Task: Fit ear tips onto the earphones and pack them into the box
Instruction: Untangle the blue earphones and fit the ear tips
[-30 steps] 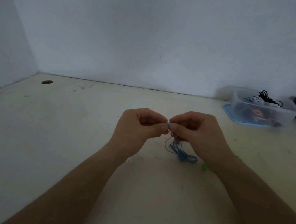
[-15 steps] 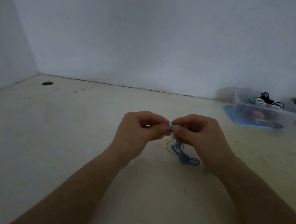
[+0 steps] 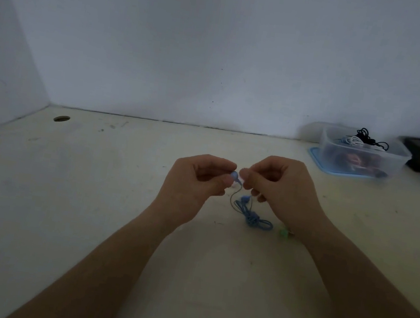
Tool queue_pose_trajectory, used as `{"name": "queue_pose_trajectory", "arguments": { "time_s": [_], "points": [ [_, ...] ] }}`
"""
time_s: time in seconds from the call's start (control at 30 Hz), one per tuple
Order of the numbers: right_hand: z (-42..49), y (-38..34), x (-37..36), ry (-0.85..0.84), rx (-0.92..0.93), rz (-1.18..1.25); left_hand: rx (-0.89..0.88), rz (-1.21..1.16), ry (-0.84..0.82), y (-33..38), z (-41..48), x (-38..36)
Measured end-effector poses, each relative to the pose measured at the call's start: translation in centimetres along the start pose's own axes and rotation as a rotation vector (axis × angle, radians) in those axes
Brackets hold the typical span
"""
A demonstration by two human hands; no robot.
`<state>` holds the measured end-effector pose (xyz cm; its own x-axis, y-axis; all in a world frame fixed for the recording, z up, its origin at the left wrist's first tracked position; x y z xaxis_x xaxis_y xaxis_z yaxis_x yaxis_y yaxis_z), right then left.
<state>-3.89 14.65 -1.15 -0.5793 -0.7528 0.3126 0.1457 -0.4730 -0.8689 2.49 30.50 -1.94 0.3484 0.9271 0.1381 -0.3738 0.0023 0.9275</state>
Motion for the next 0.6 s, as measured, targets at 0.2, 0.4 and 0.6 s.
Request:
{"name": "queue_pose_trajectory", "arguments": {
  "time_s": [0.2,0.4,0.6],
  "points": [
    [-0.2,-0.1,-0.2,-0.380,0.106,-0.645,-0.117,0.289,0.084,-0.2,0.4,0.8],
    [-1.0,0.3,-3.4,-0.507,0.144,-0.899,-0.089,0.276,0.079,-0.4,0.3,0.9],
    [-0.5,0.7,-3.6,-0.481,0.059,-0.853,-0.014,0.196,0.079,-0.4,-0.1,0.9]
  ]
}}
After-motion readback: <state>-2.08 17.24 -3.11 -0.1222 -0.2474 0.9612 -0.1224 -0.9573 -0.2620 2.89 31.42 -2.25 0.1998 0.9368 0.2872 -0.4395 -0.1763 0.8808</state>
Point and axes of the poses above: each hand's wrist, its own z-axis towards the middle knuckle, its own x-axis out of the back of the hand, y = z × x, the point moved 7 cm from there along z, towards the middle knuckle, and after that the axes turned 7 degrees about y, right-handed, at the moved point
